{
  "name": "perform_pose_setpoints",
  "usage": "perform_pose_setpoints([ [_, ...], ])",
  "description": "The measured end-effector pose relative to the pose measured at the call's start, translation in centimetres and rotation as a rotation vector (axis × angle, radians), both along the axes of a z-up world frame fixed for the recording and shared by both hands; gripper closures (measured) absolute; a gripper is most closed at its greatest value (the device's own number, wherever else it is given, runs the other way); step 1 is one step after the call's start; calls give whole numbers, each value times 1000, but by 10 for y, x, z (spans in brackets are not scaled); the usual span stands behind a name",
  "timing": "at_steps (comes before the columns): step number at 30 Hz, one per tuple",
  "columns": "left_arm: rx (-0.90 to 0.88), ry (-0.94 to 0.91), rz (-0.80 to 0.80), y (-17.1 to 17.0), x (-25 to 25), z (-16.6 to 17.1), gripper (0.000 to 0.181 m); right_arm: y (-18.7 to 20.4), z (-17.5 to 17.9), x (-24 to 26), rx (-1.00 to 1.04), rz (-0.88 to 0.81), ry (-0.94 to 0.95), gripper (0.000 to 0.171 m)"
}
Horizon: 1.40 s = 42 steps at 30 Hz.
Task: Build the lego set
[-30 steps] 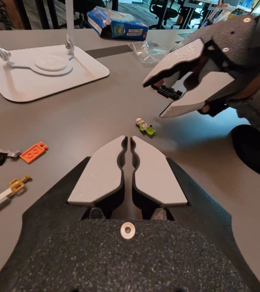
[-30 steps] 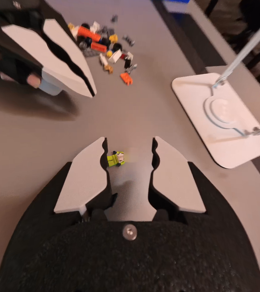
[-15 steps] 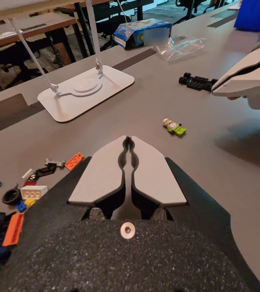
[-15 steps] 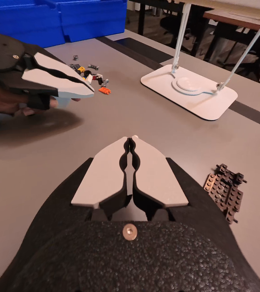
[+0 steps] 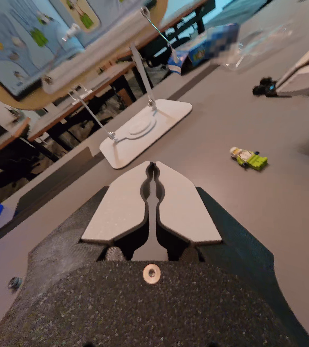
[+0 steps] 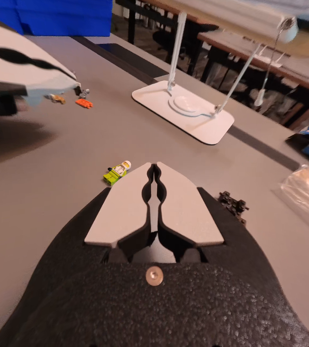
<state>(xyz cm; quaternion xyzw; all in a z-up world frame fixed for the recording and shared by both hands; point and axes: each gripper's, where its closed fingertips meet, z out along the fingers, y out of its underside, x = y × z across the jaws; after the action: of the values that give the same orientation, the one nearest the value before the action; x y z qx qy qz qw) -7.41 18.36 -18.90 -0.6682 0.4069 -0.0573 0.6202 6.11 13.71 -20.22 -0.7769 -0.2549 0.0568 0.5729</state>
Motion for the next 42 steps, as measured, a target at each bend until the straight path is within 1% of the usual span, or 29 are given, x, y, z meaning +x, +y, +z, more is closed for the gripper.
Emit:
perform_pose_setpoints([
  [2, 4, -25, 45, -1, -5, 14, 181, -5, 2, -1, 21, 1, -19, 171],
  [4, 7, -56, 88, -20, -13, 37, 181, -21, 14, 1, 38, -25, 4, 171],
  [7, 7, -151, 121, -82, -26, 72, 181, -69, 40, 4, 83, -55, 73, 171],
  [9, -6, -196, 149, -131, -37, 80, 181, -105, 45, 10, 91, -70, 90, 171],
  [13, -50, -243, 231, -227, -59, 69, 181, -178, 38, 23, 64, -64, 148, 171],
  [17, -81, -286, 321, -315, -76, 53, 181, -239, 33, 34, 55, -37, 165, 171],
  [21, -81, -318, 419, -396, -99, 43, 181, -281, 36, 33, 63, 17, 199, 171],
  [25, -68, -343, 549, -459, -133, 31, 181, -305, 41, 11, 104, 92, 189, 171],
  [28, -78, -400, 666, -493, -163, 15, 181, -320, 34, -20, 117, 139, 187, 171],
  [31, -64, -449, 797, -516, -194, -11, 181, -338, 7, -64, 86, 207, 181, 171],
  [32, -62, -477, 831, -520, -205, -21, 181, -346, -3, -86, 70, 257, 190, 171],
  [34, -72, -529, 892, -524, -227, -47, 181, -361, -27, -130, 61, 354, 150, 171],
  [36, -60, -533, 943, -527, -254, -69, 181, -372, -46, -179, 41, 461, 115, 171],
  [39, 11, -534, 1024, -540, -308, -84, 181, -382, -64, -256, 7, 602, 105, 171],
  [42, 61, -518, 1123, -563, -376, -100, 181, -392, -81, -345, -12, 770, 118, 171],
])
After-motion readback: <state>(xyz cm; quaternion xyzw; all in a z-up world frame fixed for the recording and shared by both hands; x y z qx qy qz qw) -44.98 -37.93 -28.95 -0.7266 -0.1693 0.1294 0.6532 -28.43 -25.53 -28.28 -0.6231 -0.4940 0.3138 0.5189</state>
